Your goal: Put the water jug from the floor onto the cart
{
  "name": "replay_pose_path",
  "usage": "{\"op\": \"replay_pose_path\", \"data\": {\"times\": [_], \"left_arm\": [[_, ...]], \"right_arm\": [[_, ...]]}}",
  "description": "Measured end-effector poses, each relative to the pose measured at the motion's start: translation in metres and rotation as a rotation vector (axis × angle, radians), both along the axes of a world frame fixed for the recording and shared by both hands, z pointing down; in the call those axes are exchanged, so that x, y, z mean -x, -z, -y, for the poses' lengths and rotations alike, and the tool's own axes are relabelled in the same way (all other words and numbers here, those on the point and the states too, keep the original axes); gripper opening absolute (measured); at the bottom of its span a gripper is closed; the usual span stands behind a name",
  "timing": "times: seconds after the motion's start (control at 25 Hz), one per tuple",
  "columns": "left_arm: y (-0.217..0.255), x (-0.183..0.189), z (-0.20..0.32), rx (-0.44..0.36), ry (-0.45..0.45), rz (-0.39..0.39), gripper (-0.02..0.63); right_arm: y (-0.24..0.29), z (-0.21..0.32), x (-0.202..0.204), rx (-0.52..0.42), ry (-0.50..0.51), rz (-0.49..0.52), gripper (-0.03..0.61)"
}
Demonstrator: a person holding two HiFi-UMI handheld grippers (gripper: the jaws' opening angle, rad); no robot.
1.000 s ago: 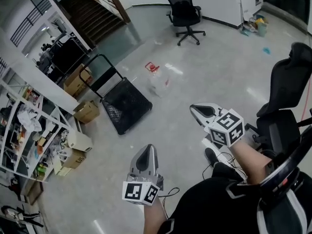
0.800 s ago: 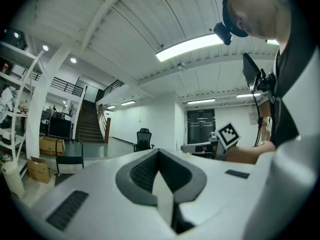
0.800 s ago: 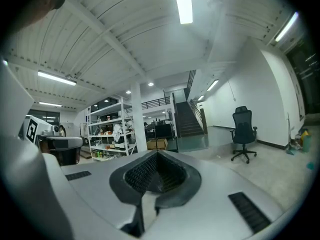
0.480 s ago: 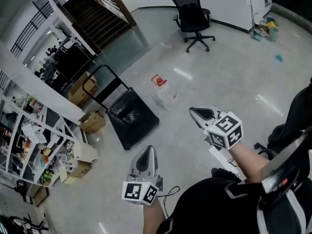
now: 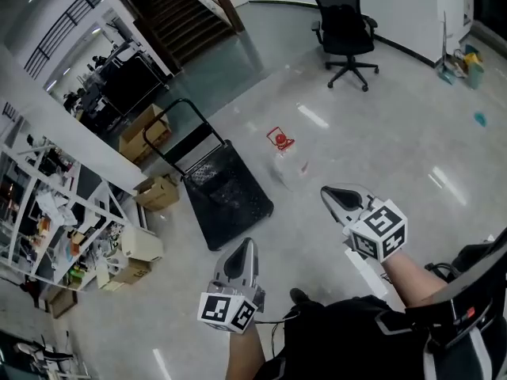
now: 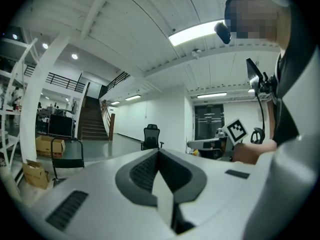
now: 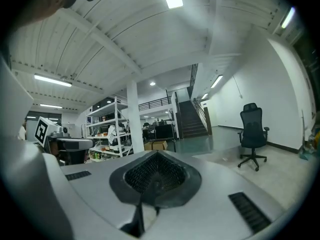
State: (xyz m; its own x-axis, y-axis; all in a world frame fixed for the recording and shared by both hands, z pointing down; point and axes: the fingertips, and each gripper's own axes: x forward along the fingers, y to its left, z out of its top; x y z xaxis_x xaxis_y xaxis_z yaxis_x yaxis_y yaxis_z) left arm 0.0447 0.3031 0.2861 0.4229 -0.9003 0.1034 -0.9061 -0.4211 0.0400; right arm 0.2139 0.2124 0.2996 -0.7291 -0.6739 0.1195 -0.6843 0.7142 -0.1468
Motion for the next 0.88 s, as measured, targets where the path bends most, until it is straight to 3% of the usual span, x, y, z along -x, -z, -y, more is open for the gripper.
{"op": "replay_pose_path", "data": {"times": [0.32, 0.56, 0.72, 0.88], "left_arm": [[-0.009, 0.102, 0.109, -0.001, -0.083, -0.053, -0.003], [-0.01, 0.174, 0.186, -0.013, -0.13, -0.036, -0.003], [-0.018, 0.204, 0.228, 0.006, -0.12, -0.081, -0.003], [-0.027, 0.226, 0.272, 0.022, -0.096, -0.075, -0.003]], "right_arm": [[-0.004, 0.095, 0.096, -0.032, -0.091, -0.039, 0.002], [0.001, 0.166, 0.157, -0.033, -0.15, -0.035, 0.002], [-0.001, 0.208, 0.185, -0.023, -0.136, -0.085, 0.002], [-0.01, 0.257, 0.202, -0.019, -0.129, -0.078, 0.002]]}}
